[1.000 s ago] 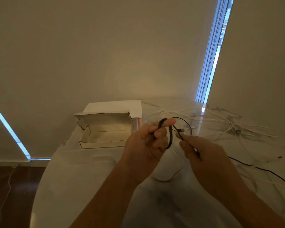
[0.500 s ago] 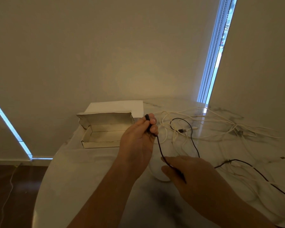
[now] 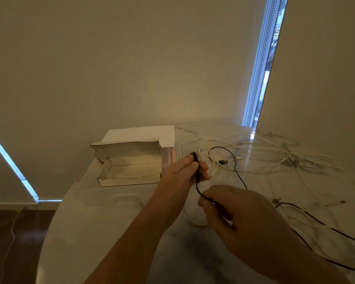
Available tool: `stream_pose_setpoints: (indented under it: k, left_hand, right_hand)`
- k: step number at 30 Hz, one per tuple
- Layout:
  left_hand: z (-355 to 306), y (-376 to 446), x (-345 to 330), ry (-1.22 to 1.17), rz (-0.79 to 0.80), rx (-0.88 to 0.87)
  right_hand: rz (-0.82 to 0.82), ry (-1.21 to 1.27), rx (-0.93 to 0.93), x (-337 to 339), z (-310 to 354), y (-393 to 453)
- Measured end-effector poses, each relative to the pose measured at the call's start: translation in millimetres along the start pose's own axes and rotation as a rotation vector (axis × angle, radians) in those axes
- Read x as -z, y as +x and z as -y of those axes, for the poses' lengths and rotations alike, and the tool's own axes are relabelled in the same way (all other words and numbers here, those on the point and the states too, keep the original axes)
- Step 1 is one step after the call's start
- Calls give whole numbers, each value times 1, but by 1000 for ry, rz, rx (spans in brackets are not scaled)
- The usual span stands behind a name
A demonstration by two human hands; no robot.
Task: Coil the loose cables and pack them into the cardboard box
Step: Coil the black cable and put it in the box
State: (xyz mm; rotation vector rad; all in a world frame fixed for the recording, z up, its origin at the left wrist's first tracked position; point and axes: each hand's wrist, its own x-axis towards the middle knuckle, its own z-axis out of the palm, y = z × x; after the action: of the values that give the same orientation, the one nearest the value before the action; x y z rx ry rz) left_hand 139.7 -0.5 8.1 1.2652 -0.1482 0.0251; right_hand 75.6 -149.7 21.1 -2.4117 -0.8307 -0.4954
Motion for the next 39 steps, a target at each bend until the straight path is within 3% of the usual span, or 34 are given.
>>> stream_pose_setpoints:
  k: [6, 11, 19, 30, 39]
  left_hand:
    - [-4, -10, -6, 214, 203, 54]
    - [-9, -15, -8, 260, 350, 61]
    - [-11, -15, -7, 131, 373, 118]
    - [-10, -8, -2, -201, 375, 204]
    - [-12, -3, 2, -301, 172, 111]
  right_hand:
    - [-203, 32, -58, 4, -9, 3]
    - [-290, -14, -124, 12, -23, 6]
    - [-366, 37, -243, 13, -34, 10]
    - [-212, 20, -387, -2, -50, 12]
    - [-44, -3, -335, -15, -36, 9]
